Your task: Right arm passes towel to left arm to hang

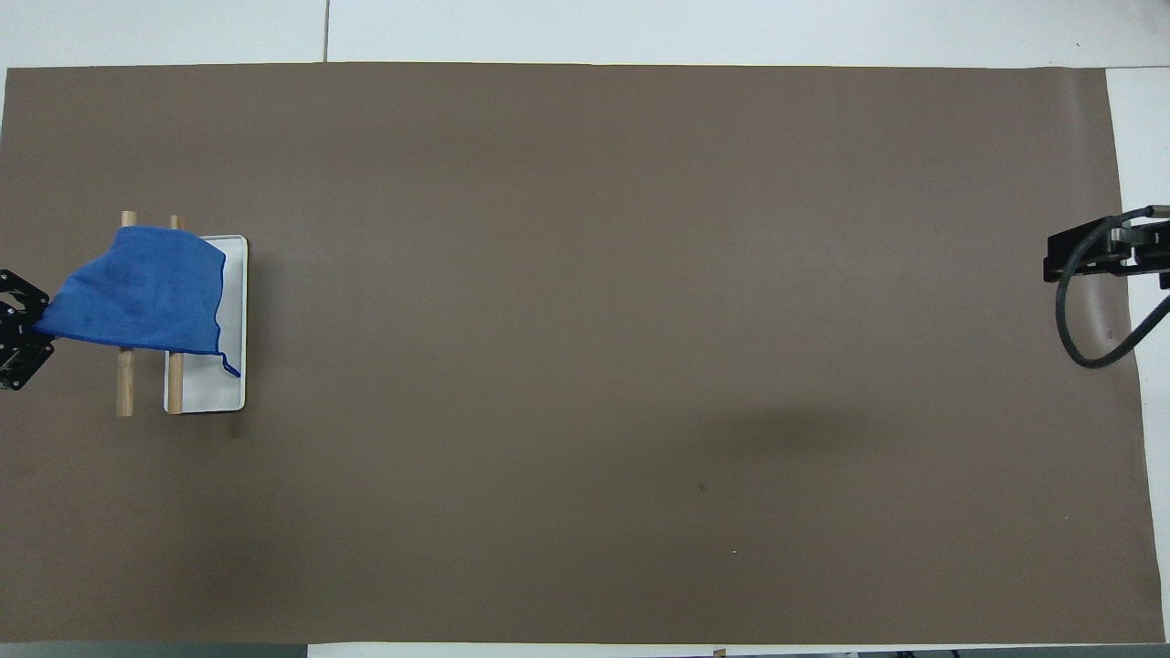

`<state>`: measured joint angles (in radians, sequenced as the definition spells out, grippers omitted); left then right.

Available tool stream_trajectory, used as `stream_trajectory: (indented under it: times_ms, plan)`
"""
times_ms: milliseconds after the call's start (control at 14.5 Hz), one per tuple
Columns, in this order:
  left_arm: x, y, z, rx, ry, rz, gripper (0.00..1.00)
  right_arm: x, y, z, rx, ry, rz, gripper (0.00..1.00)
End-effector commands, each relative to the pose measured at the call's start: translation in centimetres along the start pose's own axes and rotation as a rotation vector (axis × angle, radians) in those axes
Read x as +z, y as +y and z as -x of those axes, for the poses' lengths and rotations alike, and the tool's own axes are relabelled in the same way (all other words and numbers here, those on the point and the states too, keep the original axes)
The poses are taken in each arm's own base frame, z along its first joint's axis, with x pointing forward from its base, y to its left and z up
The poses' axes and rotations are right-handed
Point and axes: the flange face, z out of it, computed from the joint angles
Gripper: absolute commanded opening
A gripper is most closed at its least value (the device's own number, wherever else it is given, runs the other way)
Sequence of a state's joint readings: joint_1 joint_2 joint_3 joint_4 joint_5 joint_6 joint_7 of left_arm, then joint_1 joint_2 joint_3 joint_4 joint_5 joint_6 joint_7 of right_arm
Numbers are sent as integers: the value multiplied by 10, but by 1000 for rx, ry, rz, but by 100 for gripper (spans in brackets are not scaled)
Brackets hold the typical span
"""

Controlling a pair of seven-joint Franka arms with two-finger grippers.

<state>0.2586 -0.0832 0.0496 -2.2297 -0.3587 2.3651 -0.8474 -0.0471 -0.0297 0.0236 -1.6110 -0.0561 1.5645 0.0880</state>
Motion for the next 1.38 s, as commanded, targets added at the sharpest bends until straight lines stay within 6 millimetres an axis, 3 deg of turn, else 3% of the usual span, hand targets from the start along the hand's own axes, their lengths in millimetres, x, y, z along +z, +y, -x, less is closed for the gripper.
stream_trajectory:
  times_ms: [0, 346, 484, 967, 1313]
  plan:
    - [-11, -3, -6, -17, 28, 20, 100, -4, -2, 2, -18, -13, -31, 100]
    - [-51, 29, -16, 13, 46, 71, 100, -4, -15, 3, -50, 2, -28, 100]
    - [-70, 47, -12, 109, 55, 88, 100, -3, -12, 5, -49, -12, -25, 100]
    - [-65, 105, 52, 730, 104, -65, 100, -2, -5, 5, -35, -17, -25, 100]
    - [-65, 119, 88, 1106, 0, -147, 100, -2, -4, 6, -33, -22, -25, 100]
